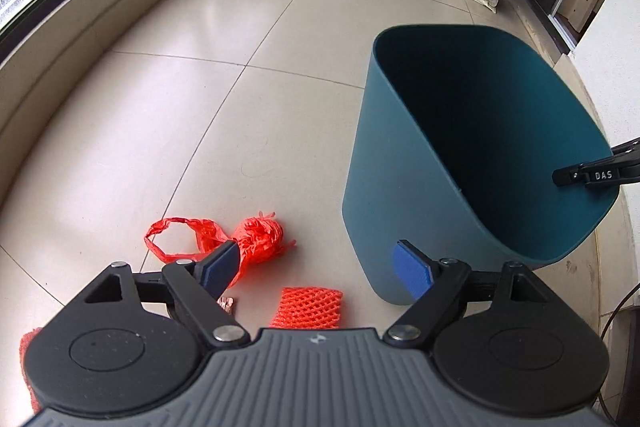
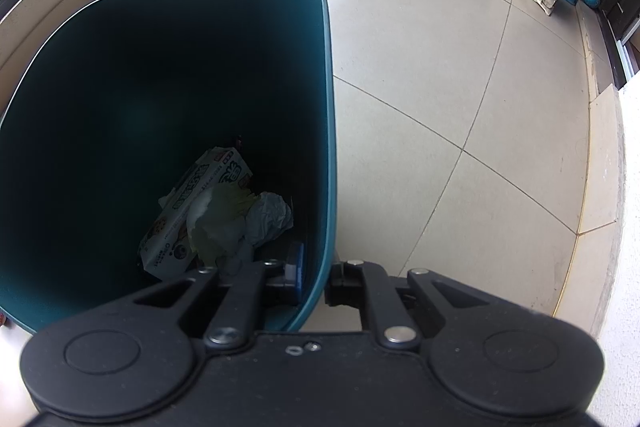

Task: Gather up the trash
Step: 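Return the left tool to the pile and grasp the orange foam net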

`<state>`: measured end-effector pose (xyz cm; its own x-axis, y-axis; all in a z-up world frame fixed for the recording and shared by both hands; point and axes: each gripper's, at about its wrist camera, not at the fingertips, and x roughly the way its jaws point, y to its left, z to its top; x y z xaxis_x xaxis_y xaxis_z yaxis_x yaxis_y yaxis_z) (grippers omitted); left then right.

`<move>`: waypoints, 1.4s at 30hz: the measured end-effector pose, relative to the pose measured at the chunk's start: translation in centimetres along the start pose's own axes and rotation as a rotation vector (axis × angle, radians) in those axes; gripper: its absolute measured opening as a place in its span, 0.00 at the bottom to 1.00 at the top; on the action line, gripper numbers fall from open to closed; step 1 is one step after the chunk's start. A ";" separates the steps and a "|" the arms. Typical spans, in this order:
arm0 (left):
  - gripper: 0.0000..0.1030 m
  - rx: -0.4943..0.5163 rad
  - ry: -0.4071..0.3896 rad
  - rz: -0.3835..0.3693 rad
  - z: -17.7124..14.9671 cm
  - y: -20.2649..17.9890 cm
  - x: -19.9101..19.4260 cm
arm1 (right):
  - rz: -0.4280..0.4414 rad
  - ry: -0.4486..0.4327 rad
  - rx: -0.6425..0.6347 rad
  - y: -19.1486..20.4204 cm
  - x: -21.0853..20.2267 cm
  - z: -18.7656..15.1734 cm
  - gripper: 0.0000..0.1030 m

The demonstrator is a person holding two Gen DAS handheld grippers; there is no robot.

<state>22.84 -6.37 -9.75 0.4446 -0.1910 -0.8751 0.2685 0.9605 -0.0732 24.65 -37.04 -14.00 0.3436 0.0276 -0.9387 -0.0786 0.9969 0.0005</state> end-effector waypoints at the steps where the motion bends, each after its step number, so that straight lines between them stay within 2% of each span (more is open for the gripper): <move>1: 0.83 0.003 0.010 -0.016 -0.4 0.2 0.8 | 0.000 0.000 0.000 0.0 0.0 0.0 0.08; 4: 0.83 0.045 0.044 -0.010 -2.7 0.4 3.4 | -0.003 0.001 -0.003 0.0 -0.1 0.0 0.09; 7: 0.83 0.086 0.137 0.001 -5.1 0.2 7.3 | -0.007 0.003 -0.008 0.1 -0.1 0.0 0.09; 10: 0.83 0.085 0.231 0.014 -7.1 0.3 11.0 | -0.006 0.004 -0.009 0.1 0.0 0.0 0.09; 14: 0.83 0.078 0.289 0.027 -9.1 0.4 14.3 | -0.006 0.005 -0.011 0.1 0.1 0.0 0.09; 25: 0.83 0.041 0.372 0.104 -10.0 0.6 20.2 | -0.010 0.004 -0.025 0.4 0.2 0.0 0.10; 29: 0.83 0.043 0.361 0.136 -10.3 0.1 20.6 | -0.009 0.004 -0.025 0.3 0.1 -0.1 0.10; 34: 0.82 0.015 0.366 0.110 -10.1 0.0 20.5 | -0.010 0.005 -0.022 0.3 0.2 -0.1 0.10; 35: 0.75 -0.001 0.360 0.098 -10.1 0.1 20.4 | -0.011 0.005 -0.022 0.3 0.2 -0.1 0.10; 36: 0.63 -0.012 0.363 0.096 -10.1 0.2 20.4 | -0.012 0.005 -0.023 0.3 0.2 -0.1 0.10; 39: 0.47 -0.036 0.375 0.103 -10.1 0.6 20.4 | -0.014 0.005 -0.022 0.4 0.2 -0.1 0.10; 42: 0.33 -0.035 0.350 0.116 -10.1 0.6 19.8 | -0.015 0.004 -0.024 0.4 0.2 -0.1 0.10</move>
<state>23.21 -7.58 -31.94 0.1500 -0.0055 -0.9887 0.2014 0.9792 0.0251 24.59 -36.68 -14.23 0.3409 0.0126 -0.9400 -0.0957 0.9952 -0.0214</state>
